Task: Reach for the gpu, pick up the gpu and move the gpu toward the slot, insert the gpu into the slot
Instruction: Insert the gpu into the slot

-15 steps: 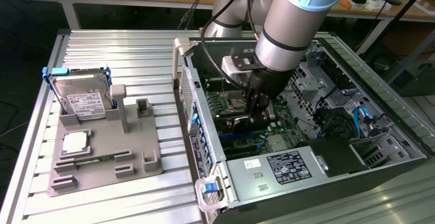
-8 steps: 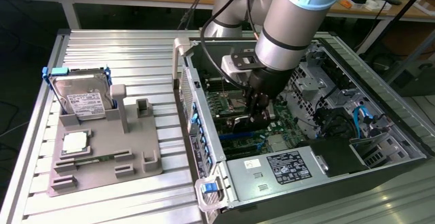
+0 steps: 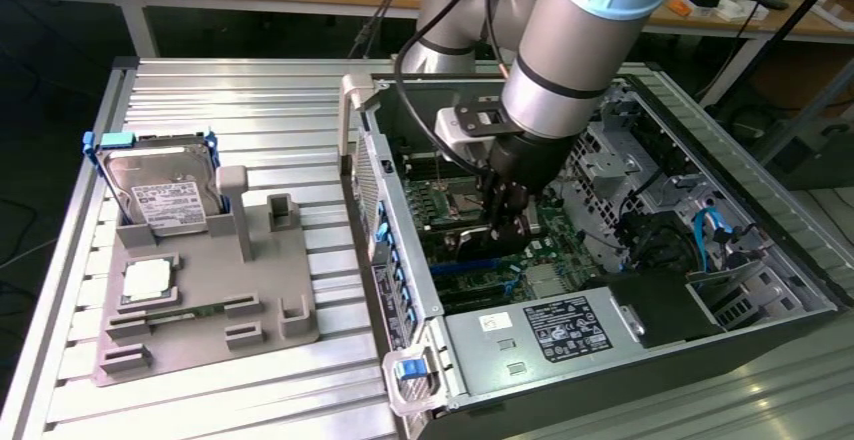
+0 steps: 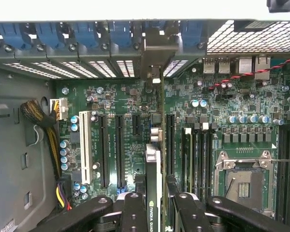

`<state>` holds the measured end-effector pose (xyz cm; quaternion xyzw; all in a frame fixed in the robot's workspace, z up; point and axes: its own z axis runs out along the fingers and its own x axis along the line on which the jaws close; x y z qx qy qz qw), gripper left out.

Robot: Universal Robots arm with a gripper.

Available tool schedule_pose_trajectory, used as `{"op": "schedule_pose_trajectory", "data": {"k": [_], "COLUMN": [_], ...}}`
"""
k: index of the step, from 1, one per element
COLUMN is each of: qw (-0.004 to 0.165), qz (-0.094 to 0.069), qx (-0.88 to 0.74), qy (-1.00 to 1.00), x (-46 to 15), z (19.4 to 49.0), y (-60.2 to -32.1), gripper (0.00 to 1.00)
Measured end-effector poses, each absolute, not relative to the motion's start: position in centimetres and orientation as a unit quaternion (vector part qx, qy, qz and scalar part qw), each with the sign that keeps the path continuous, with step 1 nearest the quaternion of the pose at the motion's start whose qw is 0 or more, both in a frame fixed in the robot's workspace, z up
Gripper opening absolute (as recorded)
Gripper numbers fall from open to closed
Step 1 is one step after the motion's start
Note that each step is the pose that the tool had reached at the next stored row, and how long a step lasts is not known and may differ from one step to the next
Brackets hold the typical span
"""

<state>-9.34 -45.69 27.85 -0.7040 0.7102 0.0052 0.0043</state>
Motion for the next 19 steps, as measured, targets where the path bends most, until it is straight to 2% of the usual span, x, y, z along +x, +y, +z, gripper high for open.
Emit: {"op": "schedule_pose_trajectory", "data": {"k": [19], "qw": [0.001], "qz": [0.010], "qx": [-0.704], "qy": [0.710], "x": [-9.27], "z": [27.23], "y": [-45.71], "gripper": [0.27]}}
